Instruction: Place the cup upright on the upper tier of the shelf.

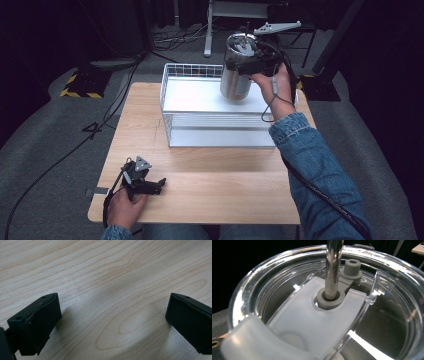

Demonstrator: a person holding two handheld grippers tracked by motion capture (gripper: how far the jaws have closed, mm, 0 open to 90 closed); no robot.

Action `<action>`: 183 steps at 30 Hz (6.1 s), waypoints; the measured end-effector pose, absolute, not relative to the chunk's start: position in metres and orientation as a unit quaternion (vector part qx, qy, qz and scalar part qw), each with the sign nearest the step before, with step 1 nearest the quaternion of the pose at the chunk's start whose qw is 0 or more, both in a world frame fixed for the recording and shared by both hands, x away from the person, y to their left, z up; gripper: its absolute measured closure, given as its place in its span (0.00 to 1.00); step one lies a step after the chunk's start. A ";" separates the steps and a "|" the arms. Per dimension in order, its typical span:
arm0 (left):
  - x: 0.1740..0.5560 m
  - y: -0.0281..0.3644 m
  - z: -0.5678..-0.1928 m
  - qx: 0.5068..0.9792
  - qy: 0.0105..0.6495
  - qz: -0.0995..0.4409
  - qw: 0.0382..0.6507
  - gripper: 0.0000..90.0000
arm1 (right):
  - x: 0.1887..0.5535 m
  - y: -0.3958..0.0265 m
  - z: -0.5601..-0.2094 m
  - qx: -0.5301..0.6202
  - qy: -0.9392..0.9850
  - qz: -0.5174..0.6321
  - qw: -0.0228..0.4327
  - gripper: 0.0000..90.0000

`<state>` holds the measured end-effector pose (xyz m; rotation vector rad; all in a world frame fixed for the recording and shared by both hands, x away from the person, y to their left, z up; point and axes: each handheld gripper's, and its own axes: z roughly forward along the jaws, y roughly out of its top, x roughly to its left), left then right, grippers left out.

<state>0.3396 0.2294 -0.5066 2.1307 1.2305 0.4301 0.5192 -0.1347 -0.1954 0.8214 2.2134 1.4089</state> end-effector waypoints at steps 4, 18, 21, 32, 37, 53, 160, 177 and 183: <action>0.340 0.229 -0.506 0.809 0.468 0.163 0.316 0.01 | 0.523 -0.133 -0.199 0.296 0.786 0.507 0.193 0.04; 0.340 0.229 -0.506 0.809 0.468 0.163 0.316 0.01 | 0.532 -0.124 -0.215 0.304 0.784 0.508 0.185 0.04; 0.340 0.229 -0.507 0.809 0.468 0.164 0.316 0.01 | 0.533 -0.124 -0.219 0.306 0.783 0.510 0.181 0.04; 0.340 0.229 -0.507 0.809 0.468 0.164 0.316 0.01 | 0.533 -0.124 -0.227 0.307 0.789 0.501 0.182 0.04; 0.340 0.229 -0.507 0.809 0.468 0.164 0.316 0.01 | 0.533 -0.125 -0.230 0.302 0.787 0.506 0.185 0.04; 0.340 0.229 -0.507 0.809 0.468 0.164 0.317 0.01 | 0.534 -0.124 -0.231 0.308 0.787 0.502 0.184 0.00; 0.339 0.229 -0.507 0.808 0.469 0.165 0.316 0.01 | 0.366 -0.267 -0.410 0.282 0.839 0.447 0.131 0.06; 0.339 0.229 -0.507 0.808 0.469 0.165 0.316 0.01 | 0.355 -0.258 -0.463 0.289 0.856 0.410 0.123 0.12; 0.339 0.229 -0.507 0.808 0.470 0.165 0.316 0.01 | 0.350 -0.255 -0.475 0.286 0.863 0.398 0.122 0.14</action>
